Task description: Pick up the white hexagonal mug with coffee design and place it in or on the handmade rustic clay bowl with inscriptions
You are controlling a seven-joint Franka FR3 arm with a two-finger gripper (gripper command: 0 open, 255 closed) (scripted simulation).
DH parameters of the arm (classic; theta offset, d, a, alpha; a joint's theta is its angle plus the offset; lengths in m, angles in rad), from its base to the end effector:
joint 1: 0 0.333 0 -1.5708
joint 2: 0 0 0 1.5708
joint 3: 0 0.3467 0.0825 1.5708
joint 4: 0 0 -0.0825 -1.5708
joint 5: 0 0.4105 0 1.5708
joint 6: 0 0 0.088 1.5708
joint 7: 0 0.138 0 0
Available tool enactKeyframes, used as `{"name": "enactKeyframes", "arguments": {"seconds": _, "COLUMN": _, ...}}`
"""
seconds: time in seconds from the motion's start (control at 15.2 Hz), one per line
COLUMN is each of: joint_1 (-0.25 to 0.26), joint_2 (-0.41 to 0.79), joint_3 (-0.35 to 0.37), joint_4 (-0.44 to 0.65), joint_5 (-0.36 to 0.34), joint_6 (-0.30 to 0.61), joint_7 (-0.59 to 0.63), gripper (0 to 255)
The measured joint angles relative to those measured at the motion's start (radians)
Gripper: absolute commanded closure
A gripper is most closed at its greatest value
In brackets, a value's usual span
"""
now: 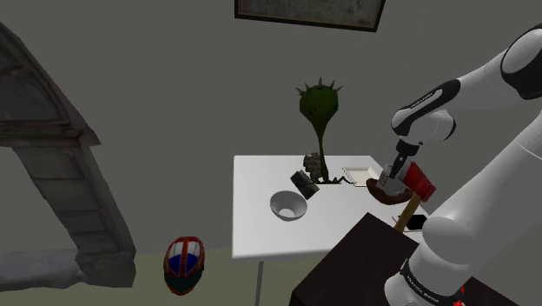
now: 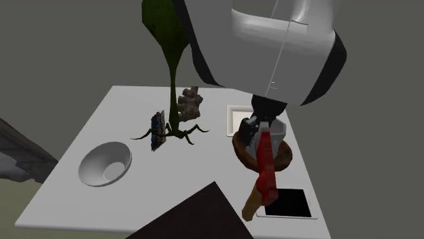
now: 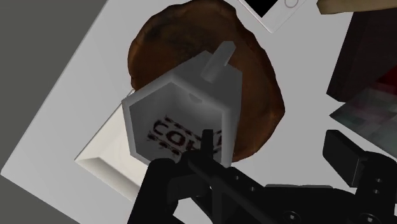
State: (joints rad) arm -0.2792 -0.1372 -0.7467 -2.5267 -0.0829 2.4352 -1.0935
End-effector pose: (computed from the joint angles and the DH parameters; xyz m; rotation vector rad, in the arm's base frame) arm 0.2461 -0.3983 0.2936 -3.1256 -0.2107 -0.0626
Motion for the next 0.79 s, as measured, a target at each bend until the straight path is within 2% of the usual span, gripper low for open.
{"name": "enactKeyframes", "arguments": {"seconds": 0.2, "joint_1": -0.004, "joint_2": -0.017, "joint_3": 0.004, "joint_4": 0.005, "joint_5": -0.013, "joint_6": -0.018, "joint_7": 0.01, "gripper": 0}}
{"name": "enactKeyframes", "arguments": {"seconds": 0.46, "joint_1": -0.027, "joint_2": -0.107, "joint_3": 0.035, "joint_4": 0.044, "joint_5": -0.076, "joint_6": -0.132, "joint_7": 0.06, "gripper": 0}}
{"name": "enactKeyframes", "arguments": {"seconds": 0.79, "joint_1": -0.032, "joint_2": -0.119, "joint_3": 0.039, "joint_4": 0.049, "joint_5": -0.085, "joint_6": -0.149, "joint_7": 0.066, "gripper": 0}}
